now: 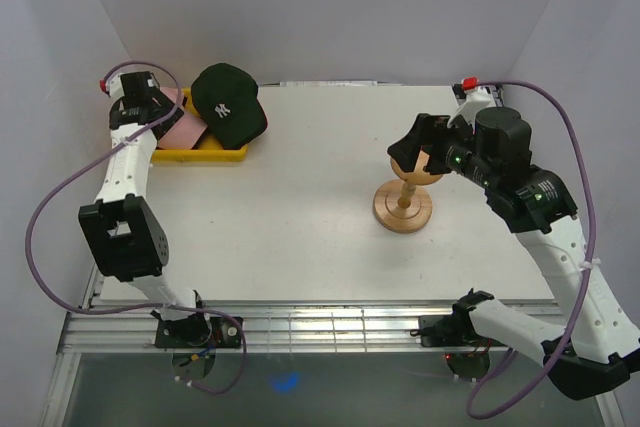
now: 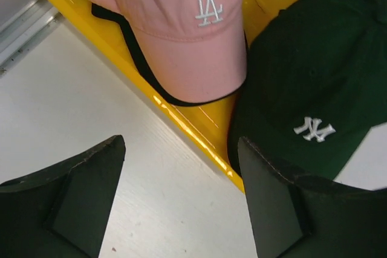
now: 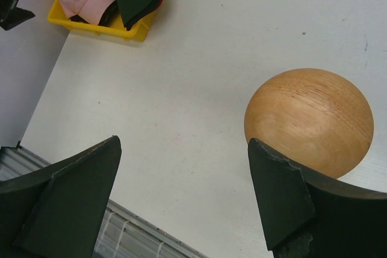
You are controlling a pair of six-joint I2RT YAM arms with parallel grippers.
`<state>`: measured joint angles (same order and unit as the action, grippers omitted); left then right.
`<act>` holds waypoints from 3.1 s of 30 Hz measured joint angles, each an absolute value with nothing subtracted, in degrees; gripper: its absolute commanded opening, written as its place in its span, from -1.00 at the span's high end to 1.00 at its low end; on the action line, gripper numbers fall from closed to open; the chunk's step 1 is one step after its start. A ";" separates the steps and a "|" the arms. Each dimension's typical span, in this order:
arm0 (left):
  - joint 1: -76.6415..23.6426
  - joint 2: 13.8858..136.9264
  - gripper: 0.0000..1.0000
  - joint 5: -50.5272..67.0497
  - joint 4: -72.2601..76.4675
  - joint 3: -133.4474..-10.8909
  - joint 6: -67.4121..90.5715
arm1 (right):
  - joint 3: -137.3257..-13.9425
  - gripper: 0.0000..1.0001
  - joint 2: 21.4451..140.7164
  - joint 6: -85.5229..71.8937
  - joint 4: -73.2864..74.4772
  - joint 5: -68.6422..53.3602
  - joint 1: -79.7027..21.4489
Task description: Stack the hats
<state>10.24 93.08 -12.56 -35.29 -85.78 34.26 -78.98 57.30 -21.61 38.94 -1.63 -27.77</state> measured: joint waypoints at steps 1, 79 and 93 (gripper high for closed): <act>10.31 95.24 -0.71 -14.02 -34.83 -87.02 34.15 | -78.98 -0.82 57.41 -21.58 38.89 -1.98 -27.77; 12.64 127.22 -0.24 -28.91 -12.97 -105.38 26.92 | -63.79 -0.94 60.82 -17.61 26.55 -8.36 -27.77; 12.62 127.31 1.00 -26.06 -16.19 -109.14 27.83 | -62.87 -1.00 61.08 -17.61 25.54 -8.40 -27.77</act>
<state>12.62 127.31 -26.06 -16.19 -109.14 27.83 -62.87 61.08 -17.61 25.54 -8.40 -27.77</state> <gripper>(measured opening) 0.014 0.997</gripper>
